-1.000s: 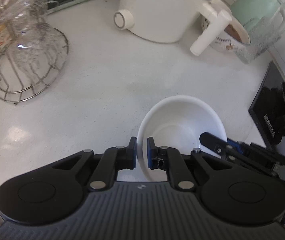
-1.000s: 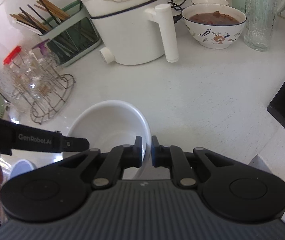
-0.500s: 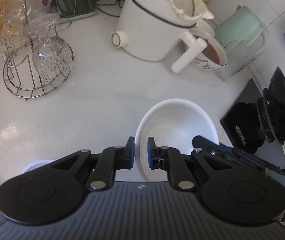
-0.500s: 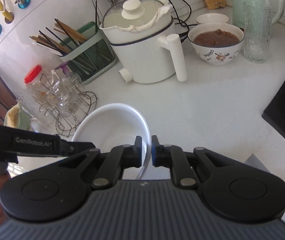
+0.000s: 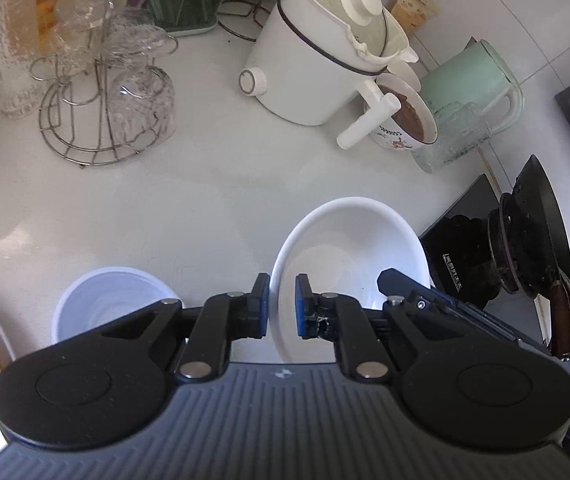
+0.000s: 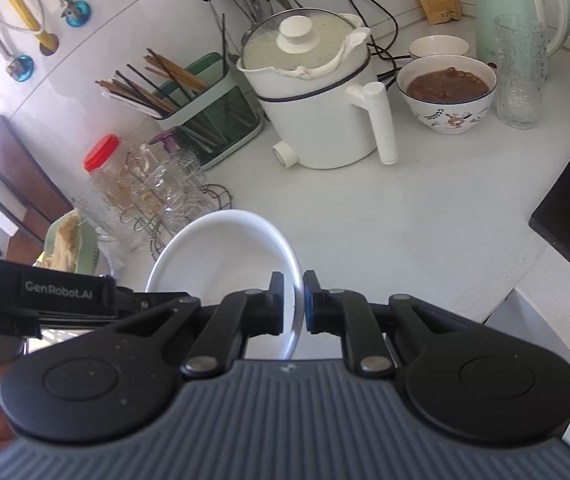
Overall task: Organize plates and bowls
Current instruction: 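Lift the white bowl with both grippers and carry it to the bowl stack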
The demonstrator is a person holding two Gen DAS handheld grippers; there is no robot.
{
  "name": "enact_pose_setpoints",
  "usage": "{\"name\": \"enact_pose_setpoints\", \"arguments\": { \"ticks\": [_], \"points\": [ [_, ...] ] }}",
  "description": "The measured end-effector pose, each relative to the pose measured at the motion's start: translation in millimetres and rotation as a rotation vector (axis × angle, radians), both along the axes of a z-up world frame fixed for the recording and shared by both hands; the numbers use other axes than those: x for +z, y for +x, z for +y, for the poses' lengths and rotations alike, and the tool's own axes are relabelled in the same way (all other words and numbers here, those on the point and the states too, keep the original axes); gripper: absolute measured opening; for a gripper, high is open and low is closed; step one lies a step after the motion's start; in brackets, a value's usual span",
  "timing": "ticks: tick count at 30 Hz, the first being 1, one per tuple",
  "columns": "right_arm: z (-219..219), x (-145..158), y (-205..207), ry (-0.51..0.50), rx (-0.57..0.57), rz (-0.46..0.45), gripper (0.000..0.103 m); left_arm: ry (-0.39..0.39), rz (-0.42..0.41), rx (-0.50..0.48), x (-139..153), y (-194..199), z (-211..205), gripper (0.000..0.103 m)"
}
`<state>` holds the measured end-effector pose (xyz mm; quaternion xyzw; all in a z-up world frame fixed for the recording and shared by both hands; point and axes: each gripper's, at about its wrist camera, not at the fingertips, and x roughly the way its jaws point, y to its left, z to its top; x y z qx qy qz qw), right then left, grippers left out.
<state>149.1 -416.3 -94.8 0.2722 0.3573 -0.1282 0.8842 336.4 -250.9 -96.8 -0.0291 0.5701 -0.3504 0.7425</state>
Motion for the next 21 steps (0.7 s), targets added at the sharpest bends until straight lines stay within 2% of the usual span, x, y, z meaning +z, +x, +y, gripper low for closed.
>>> {"name": "enact_pose_setpoints", "arguments": {
  "ticks": [8, 11, 21],
  "points": [
    [23.5, 12.3, 3.9, 0.014, 0.046, -0.024, 0.014, -0.013, -0.022, 0.034, 15.5, 2.8, 33.9, 0.017],
    [34.6, 16.4, 9.4, 0.008, 0.073, -0.026, 0.014, -0.009, -0.003, 0.037, 17.6, 3.6, 47.2, 0.025],
    [66.7, 24.8, 33.4, -0.001, 0.177, -0.041, 0.014, -0.011, -0.002, 0.122, 20.2, 10.1, 94.2, 0.026]
  ]
}}
